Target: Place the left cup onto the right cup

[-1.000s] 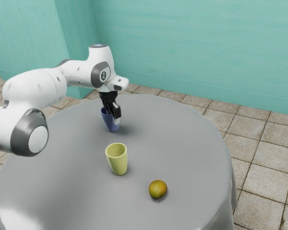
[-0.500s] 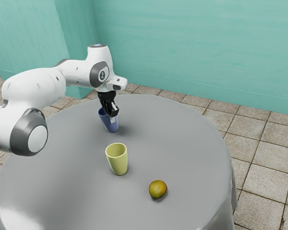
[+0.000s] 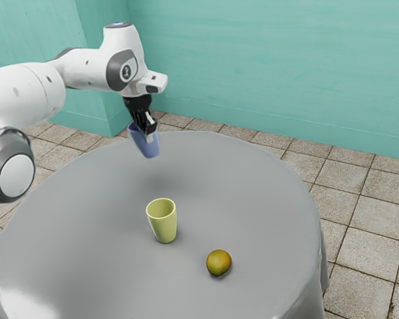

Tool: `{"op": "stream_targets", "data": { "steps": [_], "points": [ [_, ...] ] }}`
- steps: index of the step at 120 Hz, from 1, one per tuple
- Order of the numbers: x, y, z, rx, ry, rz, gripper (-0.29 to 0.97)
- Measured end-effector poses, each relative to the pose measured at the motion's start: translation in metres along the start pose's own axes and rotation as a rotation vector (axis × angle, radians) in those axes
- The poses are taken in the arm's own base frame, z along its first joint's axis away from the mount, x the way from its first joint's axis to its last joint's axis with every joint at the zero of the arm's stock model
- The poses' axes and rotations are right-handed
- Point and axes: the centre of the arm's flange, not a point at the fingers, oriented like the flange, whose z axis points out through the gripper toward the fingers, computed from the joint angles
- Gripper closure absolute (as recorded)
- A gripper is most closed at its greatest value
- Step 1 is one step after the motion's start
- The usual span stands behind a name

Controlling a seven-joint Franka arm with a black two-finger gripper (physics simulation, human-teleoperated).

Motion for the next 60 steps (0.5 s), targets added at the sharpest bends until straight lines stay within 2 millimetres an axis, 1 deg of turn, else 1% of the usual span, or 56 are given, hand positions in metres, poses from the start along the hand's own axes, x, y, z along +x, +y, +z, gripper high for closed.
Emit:
{"op": "stream_targets", "data": {
  "steps": [17,36,51,60],
  "points": [
    [-0.007,0.013,-0.020,-0.003,0.008,0.005,0.78],
    [-0.027,0.033,-0.043,-0.015,0.013,0.010,0.78],
    [-0.049,0.047,-0.053,-0.031,0.006,0.008,0.78],
    [-0.054,0.058,-0.055,-0.038,0.001,0.016,0.78]
  ]
}}
